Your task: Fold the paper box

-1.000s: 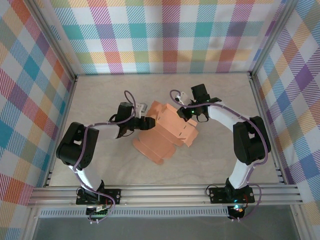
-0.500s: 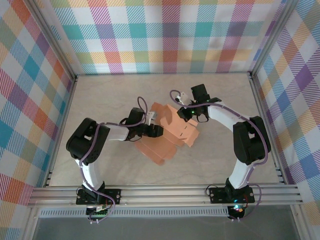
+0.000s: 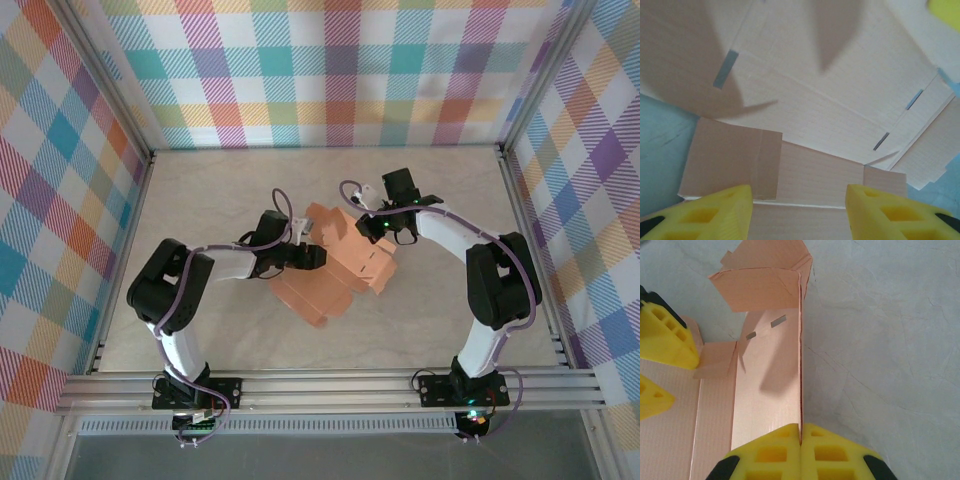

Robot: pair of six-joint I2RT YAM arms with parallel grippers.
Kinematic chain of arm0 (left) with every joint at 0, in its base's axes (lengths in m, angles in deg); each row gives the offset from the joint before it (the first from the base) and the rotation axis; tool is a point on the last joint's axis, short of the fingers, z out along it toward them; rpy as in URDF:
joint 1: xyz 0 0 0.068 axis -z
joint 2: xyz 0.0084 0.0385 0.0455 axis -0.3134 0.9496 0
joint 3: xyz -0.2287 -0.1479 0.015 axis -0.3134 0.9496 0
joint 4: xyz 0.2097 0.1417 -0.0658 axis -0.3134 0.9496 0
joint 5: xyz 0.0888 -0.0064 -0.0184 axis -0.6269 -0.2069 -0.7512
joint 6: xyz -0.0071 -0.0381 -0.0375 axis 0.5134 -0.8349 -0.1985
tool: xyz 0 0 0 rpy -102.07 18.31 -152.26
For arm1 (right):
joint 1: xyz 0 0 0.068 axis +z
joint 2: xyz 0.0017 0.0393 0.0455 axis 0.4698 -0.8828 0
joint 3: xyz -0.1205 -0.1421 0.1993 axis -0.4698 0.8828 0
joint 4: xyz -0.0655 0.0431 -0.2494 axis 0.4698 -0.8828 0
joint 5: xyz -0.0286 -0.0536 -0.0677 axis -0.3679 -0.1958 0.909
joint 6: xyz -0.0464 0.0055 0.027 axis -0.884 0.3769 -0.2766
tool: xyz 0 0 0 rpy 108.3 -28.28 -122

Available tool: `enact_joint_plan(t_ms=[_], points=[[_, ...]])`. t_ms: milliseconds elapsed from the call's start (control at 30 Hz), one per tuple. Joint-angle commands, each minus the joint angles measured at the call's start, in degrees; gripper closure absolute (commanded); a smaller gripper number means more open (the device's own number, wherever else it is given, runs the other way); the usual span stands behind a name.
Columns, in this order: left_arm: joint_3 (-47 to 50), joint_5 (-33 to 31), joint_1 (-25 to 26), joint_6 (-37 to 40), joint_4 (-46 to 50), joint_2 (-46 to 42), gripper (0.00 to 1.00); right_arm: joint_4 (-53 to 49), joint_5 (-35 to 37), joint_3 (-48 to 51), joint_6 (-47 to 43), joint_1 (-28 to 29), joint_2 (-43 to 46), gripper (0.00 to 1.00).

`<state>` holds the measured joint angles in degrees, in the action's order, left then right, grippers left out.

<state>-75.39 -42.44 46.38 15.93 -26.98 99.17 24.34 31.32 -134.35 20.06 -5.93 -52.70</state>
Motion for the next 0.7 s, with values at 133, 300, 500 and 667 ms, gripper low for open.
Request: enact_joint_plan(t_ms=[133, 300, 500, 667], points=[[-3.08, -1.77, 0.58, -0.37, 0.65, 1.14, 0.48, -0.44, -1.20, -0.17, -0.35, -0.03, 0.22, 1.00], [-4.02, -1.01, 0.65, -1.42, -1.21, 4.60, 0.47, -0.38, -1.44, 0.10, -0.47, 0.24, 0.44, 1.00], [-4.10, 0.56, 1.06, -2.96, -3.01, 7.73, 0.47, -0.49, -1.53, -0.25, -0.42, 0.30, 0.31, 1.00], [-3.70, 0.22, 1.59, -2.72, -3.80, 6.65, 0.46, -0.90, 1.41, -0.61, -1.48, 1.07, 0.11, 1.00]])
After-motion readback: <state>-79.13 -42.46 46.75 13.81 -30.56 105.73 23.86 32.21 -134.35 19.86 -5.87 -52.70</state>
